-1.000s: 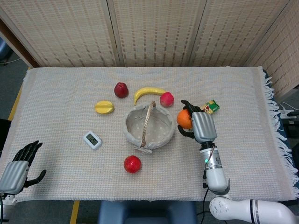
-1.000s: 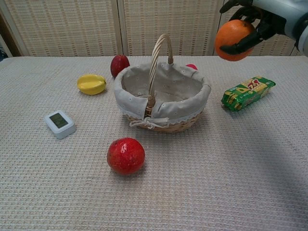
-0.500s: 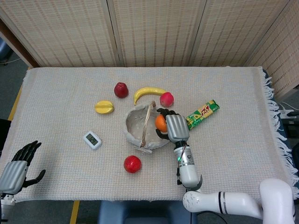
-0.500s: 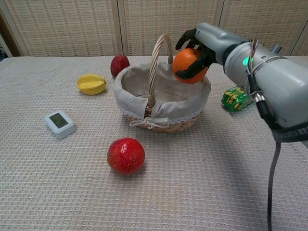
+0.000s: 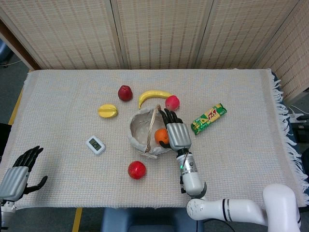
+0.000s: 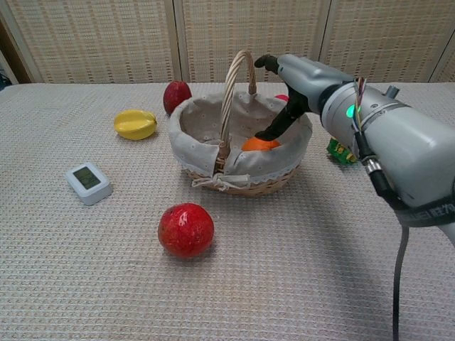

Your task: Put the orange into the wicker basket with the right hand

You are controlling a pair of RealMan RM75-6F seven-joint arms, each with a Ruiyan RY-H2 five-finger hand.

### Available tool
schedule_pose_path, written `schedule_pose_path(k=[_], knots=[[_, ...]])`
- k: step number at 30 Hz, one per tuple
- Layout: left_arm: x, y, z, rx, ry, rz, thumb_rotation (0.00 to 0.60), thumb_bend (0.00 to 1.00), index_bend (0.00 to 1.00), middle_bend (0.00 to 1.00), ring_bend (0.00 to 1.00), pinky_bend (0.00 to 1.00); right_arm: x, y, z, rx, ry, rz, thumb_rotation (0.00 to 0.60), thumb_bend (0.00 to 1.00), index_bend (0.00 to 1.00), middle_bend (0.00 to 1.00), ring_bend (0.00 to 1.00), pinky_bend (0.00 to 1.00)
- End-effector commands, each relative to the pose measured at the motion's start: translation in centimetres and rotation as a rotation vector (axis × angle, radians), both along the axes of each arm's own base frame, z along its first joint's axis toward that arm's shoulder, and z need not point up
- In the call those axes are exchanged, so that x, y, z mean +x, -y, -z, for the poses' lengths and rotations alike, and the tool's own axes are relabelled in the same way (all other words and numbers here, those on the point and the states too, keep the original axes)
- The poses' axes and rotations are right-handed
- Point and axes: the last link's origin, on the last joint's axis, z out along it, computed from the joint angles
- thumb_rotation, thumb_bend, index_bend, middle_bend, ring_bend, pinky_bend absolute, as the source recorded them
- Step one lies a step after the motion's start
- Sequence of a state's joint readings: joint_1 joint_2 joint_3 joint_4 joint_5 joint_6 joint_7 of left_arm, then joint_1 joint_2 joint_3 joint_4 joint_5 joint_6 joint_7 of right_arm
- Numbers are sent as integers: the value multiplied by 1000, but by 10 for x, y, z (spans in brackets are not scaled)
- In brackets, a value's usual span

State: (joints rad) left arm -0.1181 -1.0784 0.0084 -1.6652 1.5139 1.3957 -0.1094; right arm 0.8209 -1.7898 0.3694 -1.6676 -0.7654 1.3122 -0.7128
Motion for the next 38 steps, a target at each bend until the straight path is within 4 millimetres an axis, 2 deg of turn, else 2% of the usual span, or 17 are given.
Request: schedule_pose_path(k=[1, 8, 11, 17, 20, 24, 29, 33, 38], knots=[[0, 0, 0, -1, 0, 0, 600, 324, 0, 0, 0, 101, -1, 0, -4, -5, 12, 3, 600, 89, 0, 0, 0, 199], [-1, 0, 0, -1, -3, -3, 600, 325, 0, 0, 0, 100, -2, -4, -33, -42, 76, -14, 600, 87, 0, 0, 0, 184], [-1, 0, 0, 0, -5, -3, 600, 324, 0, 0, 0, 100, -15, -11, -52, -52, 49, -9, 600, 87, 0, 0, 0, 175], [0, 0, 0, 0, -14, 3, 600, 323, 0, 0, 0, 100, -63, -43, -94, -57, -135, -9, 600, 87, 0, 0, 0, 119], [0, 0, 0, 4, -24, 7, 600, 323, 0, 0, 0, 100, -93, -67, -111, -61, -199, -8, 600, 87, 0, 0, 0, 110], [0, 1, 0, 14, -40, 17, 600, 325, 0, 0, 0, 101, -136, -109, -125, -57, -232, -3, 600, 87, 0, 0, 0, 88], [1, 1, 1, 24, -59, 25, 600, 327, 0, 0, 0, 100, -179, -160, -135, -62, -269, -15, 600, 87, 0, 0, 0, 80], [1, 1, 2, 26, -67, 29, 600, 328, 0, 0, 0, 100, -202, -187, -142, -98, -295, -47, 600, 87, 0, 0, 0, 75], [2, 2, 2, 25, -72, 37, 600, 326, 0, 0, 0, 100, -212, -189, -145, -130, -297, -60, 600, 86, 0, 0, 0, 73]])
